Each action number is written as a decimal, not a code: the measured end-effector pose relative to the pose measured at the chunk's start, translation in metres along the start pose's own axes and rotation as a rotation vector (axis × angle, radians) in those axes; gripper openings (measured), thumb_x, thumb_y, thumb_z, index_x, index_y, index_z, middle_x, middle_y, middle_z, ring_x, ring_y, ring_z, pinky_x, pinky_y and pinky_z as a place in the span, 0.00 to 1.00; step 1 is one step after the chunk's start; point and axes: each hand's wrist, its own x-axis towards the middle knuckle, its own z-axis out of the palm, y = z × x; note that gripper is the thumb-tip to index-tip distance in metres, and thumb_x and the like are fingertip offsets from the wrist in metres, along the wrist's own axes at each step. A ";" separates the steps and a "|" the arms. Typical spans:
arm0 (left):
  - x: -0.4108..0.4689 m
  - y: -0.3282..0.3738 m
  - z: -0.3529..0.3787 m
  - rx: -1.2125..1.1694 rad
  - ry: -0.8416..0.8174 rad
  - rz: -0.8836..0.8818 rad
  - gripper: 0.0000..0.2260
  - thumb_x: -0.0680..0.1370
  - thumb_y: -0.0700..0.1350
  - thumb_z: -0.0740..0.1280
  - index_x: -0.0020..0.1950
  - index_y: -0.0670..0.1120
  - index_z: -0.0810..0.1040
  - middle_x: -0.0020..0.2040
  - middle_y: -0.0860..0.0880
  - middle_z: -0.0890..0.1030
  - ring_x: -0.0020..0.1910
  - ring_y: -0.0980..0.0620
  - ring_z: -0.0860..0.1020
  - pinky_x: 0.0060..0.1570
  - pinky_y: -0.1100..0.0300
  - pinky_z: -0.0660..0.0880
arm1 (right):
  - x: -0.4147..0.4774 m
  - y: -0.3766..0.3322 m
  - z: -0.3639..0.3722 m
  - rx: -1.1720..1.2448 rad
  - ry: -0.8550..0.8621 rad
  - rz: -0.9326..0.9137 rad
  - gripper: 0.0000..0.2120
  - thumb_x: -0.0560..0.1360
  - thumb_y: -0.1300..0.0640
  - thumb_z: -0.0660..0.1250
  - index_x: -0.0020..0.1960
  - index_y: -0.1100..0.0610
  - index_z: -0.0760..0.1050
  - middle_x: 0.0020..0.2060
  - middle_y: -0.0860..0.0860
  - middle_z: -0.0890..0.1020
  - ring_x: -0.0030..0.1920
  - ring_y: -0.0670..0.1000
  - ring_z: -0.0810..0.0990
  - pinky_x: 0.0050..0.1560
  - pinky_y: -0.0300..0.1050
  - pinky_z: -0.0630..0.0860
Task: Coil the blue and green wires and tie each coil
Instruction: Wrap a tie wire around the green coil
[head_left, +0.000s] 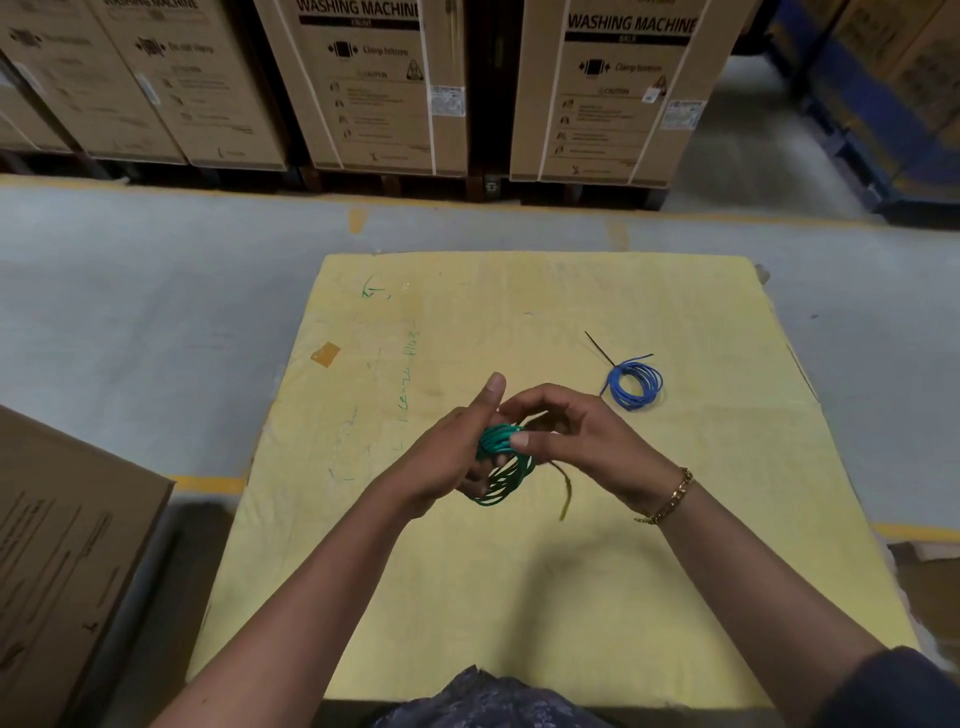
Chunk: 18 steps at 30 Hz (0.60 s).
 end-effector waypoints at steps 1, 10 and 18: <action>-0.001 0.001 0.000 0.013 0.007 -0.011 0.32 0.77 0.72 0.51 0.40 0.47 0.78 0.30 0.48 0.69 0.25 0.52 0.61 0.31 0.59 0.64 | -0.002 0.001 0.002 -0.033 0.002 -0.017 0.11 0.74 0.59 0.75 0.55 0.53 0.81 0.53 0.49 0.85 0.51 0.48 0.82 0.51 0.45 0.79; 0.001 0.007 0.001 0.086 0.056 -0.099 0.31 0.73 0.76 0.57 0.37 0.48 0.74 0.27 0.53 0.62 0.23 0.54 0.59 0.27 0.61 0.59 | -0.007 0.024 0.045 -0.348 0.391 -0.277 0.08 0.73 0.56 0.75 0.51 0.50 0.82 0.47 0.46 0.79 0.51 0.47 0.80 0.48 0.34 0.73; 0.000 0.006 -0.003 -0.100 -0.069 0.007 0.15 0.75 0.56 0.67 0.46 0.45 0.80 0.34 0.48 0.60 0.27 0.53 0.54 0.25 0.64 0.57 | -0.008 0.008 0.064 0.084 0.627 -0.078 0.04 0.73 0.58 0.70 0.44 0.51 0.82 0.45 0.50 0.82 0.45 0.46 0.80 0.48 0.40 0.75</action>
